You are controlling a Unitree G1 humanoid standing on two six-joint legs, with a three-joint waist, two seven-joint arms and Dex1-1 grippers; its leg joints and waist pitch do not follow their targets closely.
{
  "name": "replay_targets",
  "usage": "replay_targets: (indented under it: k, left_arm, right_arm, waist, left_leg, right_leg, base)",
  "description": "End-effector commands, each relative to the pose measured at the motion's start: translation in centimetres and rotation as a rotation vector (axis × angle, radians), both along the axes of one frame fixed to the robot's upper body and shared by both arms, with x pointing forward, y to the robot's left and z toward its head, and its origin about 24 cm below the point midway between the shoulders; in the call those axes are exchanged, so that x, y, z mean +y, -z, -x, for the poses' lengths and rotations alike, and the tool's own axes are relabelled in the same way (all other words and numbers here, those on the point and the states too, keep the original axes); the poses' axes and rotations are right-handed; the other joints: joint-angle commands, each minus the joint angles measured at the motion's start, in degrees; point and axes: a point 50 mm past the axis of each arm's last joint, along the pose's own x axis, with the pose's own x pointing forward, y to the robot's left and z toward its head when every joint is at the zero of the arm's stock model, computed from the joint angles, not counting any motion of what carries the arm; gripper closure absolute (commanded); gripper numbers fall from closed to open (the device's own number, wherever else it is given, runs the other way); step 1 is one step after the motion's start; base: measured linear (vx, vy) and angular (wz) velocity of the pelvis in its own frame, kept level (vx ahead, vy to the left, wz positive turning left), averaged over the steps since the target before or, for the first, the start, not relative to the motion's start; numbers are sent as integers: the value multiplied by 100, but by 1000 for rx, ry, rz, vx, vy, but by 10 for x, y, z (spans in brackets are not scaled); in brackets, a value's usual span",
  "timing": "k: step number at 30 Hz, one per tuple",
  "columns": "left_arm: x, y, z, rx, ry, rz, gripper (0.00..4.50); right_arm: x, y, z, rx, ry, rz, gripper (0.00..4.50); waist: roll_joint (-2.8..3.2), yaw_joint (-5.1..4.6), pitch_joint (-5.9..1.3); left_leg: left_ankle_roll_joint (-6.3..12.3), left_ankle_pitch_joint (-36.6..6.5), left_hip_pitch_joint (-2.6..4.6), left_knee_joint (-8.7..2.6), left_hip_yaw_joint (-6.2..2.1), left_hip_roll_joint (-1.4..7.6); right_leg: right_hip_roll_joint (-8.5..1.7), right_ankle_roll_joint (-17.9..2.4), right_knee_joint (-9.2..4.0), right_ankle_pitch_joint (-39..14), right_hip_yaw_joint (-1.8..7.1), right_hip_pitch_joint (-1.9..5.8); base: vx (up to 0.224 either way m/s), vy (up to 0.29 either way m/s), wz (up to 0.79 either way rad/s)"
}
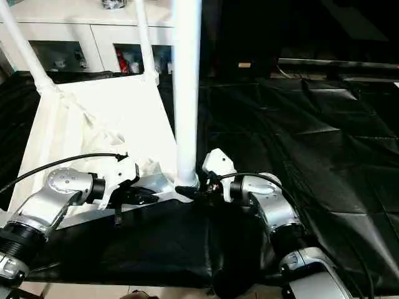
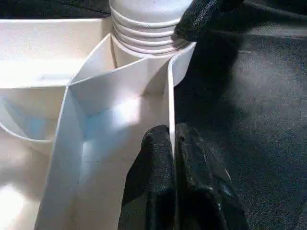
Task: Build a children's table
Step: Rotate leg to tighten
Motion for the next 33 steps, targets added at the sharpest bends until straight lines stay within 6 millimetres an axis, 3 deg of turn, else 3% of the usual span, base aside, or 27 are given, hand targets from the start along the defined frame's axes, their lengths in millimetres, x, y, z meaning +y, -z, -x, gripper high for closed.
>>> replay_targets:
  k: [1, 8, 9, 10, 11, 12, 13, 14, 17, 20, 22, 24, 27, 28, 29, 30, 31, 32, 33]
  left_arm:
    - [-16, 10, 3, 33, 6, 64, 450]
    - [-41, 20, -8, 16, -109, 82, 450]
    - [-59, 27, -9, 23, -129, 85, 450]
    - [-59, 27, -9, 23, -129, 85, 450]
    - [-66, 30, -9, 27, -132, 81, 450]
    - [-70, 33, -8, 28, -123, 70, 450]
    - [-72, 35, -7, 30, -113, 56, 450]
    - [-73, 37, -6, 33, -102, 42, 450]
    - [-71, 40, -4, 31, -74, 10, 450]
    - [-66, 41, -2, 26, -42, -22, 450]
    - [-61, 41, -1, 23, -14, -36, 450]
    - [-56, 38, 1, 19, 29, -30, 450]
    - [-50, 33, 4, 24, 80, -5, 450]
    - [-45, 29, 6, 30, 110, 8, 450]
    - [-37, 26, 8, 36, 147, 1, 450]
    - [-33, 24, 9, 39, 166, -6, 450]
    - [-26, 22, 11, 46, 192, -24, 450]
    - [-25, 22, 11, 46, 194, -25, 450]
    - [-20, 20, 12, 53, 218, -38, 450]
  right_arm:
    - [2, 0, -4, 7, 51, -29, 167]
    - [12, 23, 0, 60, 245, -54, 173]
    - [25, 29, 0, 57, 380, -82, 174]
    - [25, 29, 0, 57, 380, -82, 174]
    - [32, 29, 1, 48, 416, -86, 174]
    - [38, 29, 2, 41, 423, -91, 174]
    - [42, 28, 3, 29, 399, -93, 174]
    - [45, 26, 5, 16, 370, -96, 174]
    - [45, 24, 6, -11, 323, -89, 174]
    - [35, 18, 1, -5, 318, -121, 102]
    - [27, 13, -3, -3, 311, -135, 96]
    - [18, 8, -6, -2, 273, -124, 83]
    - [8, 3, -6, 7, 204, -107, 83]
    - [2, 1, -5, 11, 159, -94, 83]
    - [-6, -2, -3, 21, 95, -71, 83]
    - [-9, -3, -2, 26, 62, -60, 83]
    - [-14, -4, -1, 34, 20, -42, 83]
    - [-15, -4, -1, 35, 17, -41, 83]
    - [-18, -5, 1, 47, -14, -28, 83]
  waist:
    - [-110, -40, -282]
    - [-133, -76, -250]
    - [-74, -93, -224]
    - [-74, -93, -224]
    - [-106, -104, -212]
    - [-65, -106, -230]
    - [-97, -120, -243]
    - [-57, -112, -241]
    - [-77, -106, -241]
    - [-79, -92, -257]
    - [-83, -89, -257]
    - [-104, -75, -279]
    - [-105, -65, -288]
    - [-156, -36, -323]
    - [-162, -12, -317]
    - [-127, 3, -330]
    - [-118, 9, -330]
    - [-154, 14, -326]
    - [-131, 44, -335]
  left_leg:
    - [224, -1201, 158, -484, -232, 502]
    - [-28, -1554, 190, -532, -243, 503]
    - [-129, -1829, 217, -551, -258, 503]
    - [-129, -1829, 217, -551, -258, 503]
    - [-262, -2091, 273, -573, -268, 502]
    - [-340, -2174, 264, -586, -297, 500]
    - [-342, -2193, 259, -598, -293, 504]
    - [-312, -2206, 256, -601, -293, 500]
    - [-249, -2229, 252, -598, -287, 506]
    - [-181, -2110, 236, -601, -287, 517]
    - [-107, -2025, 220, -592, -268, 511]
    - [46, -1729, 176, -571, -262, 517]
    - [156, -1436, 165, -558, -244, 512]
    - [281, -1167, 129, -531, -250, 518]
    - [427, -977, 124, -499, -226, 517]
    - [530, -805, 114, -477, -217, 530]
    - [554, -771, 133, -474, -206, 536]
    - [587, -779, 136, -468, -193, 534]
    - [606, -712, 135, -458, -194, 541]
  right_leg:
    - [-436, -1429, -456, -758, 258, 68]
    - [-462, -1255, -547, -1364, 287, 25]
    - [-469, -1148, -596, -1708, 302, -7]
    - [-469, -1148, -596, -1708, 302, -7]
    - [-466, -1046, -638, -2015, 309, -53]
    - [-482, -970, -637, -2115, 310, -30]
    - [-464, -925, -642, -2013, 305, -33]
    - [-463, -913, -649, -1922, 310, -39]
    - [-477, -910, -666, -1904, 321, -43]
    - [-472, -926, -644, -1716, 317, -23]
    - [-464, -987, -631, -1511, 319, -20]
    - [-475, -1069, -600, -1233, 302, 37]
    - [-458, -1166, -567, -870, 290, 43]
    - [-469, -1219, -500, -573, 266, 103]
    - [-445, -1264, -489, -313, 246, 95]
    - [-438, -1319, -443, -107, 234, 85]
    - [-421, -1354, -440, -35, 227, 72]
    - [-414, -1395, -435, -2, 219, 61]
    - [-416, -1455, -401, 139, 214, 57]
  base:
    - [0, 0, 0]
    - [0, 0, 0]
    - [0, 0, 0]
    - [0, 0, 0]
    - [0, 0, 0]
    - [0, 0, 0]
    - [0, 0, 0]
    - [0, 0, 0]
    - [0, 0, 0]
    - [0, 0, 0]
    - [0, 0, 0]
    - [0, 0, 0]
    - [0, 0, 0]
    - [0, 0, 0]
    - [0, 0, 0]
    - [0, 0, 0]
    - [0, 0, 0]
    - [0, 0, 0]
    - [0, 0, 0]
